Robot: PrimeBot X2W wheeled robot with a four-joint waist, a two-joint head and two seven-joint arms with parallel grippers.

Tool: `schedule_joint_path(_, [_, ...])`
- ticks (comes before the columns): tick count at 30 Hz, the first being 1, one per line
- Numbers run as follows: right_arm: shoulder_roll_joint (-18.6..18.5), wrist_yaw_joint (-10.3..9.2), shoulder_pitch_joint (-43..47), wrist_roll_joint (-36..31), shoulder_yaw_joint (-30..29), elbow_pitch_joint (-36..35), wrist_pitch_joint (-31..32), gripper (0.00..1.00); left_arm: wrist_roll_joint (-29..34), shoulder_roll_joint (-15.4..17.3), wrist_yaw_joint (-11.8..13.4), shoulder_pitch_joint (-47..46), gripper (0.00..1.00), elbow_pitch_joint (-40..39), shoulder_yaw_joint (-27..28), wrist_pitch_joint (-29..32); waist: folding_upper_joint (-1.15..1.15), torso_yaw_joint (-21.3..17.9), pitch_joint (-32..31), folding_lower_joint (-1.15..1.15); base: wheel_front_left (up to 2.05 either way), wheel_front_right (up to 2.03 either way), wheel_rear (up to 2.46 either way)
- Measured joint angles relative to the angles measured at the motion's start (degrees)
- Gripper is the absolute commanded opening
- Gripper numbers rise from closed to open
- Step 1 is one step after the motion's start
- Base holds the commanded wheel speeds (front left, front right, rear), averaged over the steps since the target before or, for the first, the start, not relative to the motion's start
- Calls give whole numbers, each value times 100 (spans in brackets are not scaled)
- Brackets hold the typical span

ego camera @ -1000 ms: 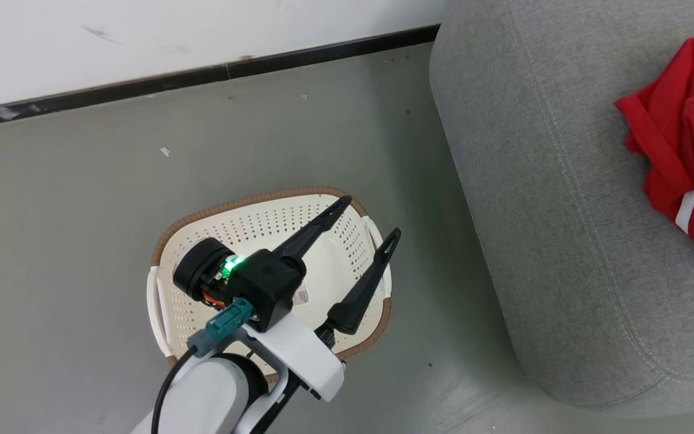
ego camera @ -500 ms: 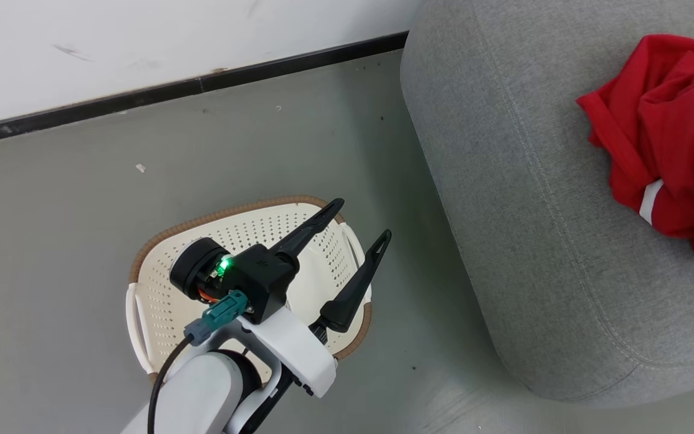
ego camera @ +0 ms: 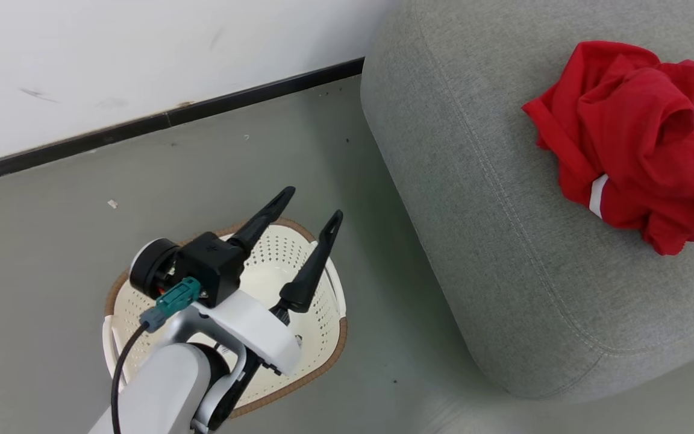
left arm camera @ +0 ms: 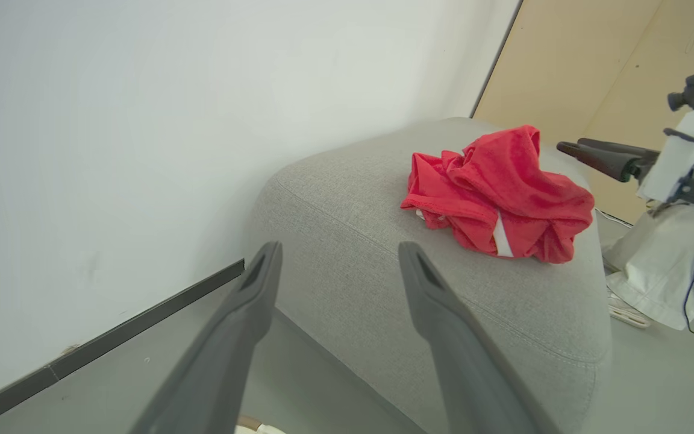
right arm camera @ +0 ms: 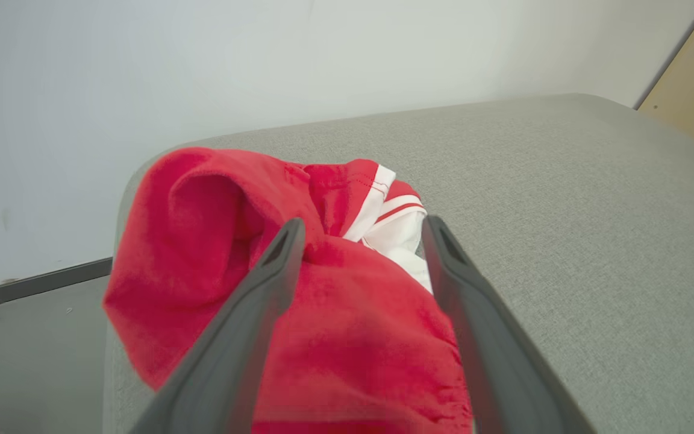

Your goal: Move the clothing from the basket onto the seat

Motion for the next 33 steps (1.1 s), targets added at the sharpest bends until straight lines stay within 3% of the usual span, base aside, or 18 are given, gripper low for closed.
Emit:
schedule_joint_path(15, [424,0,551,180,566,-1389,-20,100,-122,138,479,571,100,298,839,-631,0,-148,-450,0,0,0,0])
schedule_joint_path(33, [927,0,1102,125,1485,-2268,-42,100,-296,227,1179,1626,100,638,1914,-1414,0,445,-966,0,0,0,0])
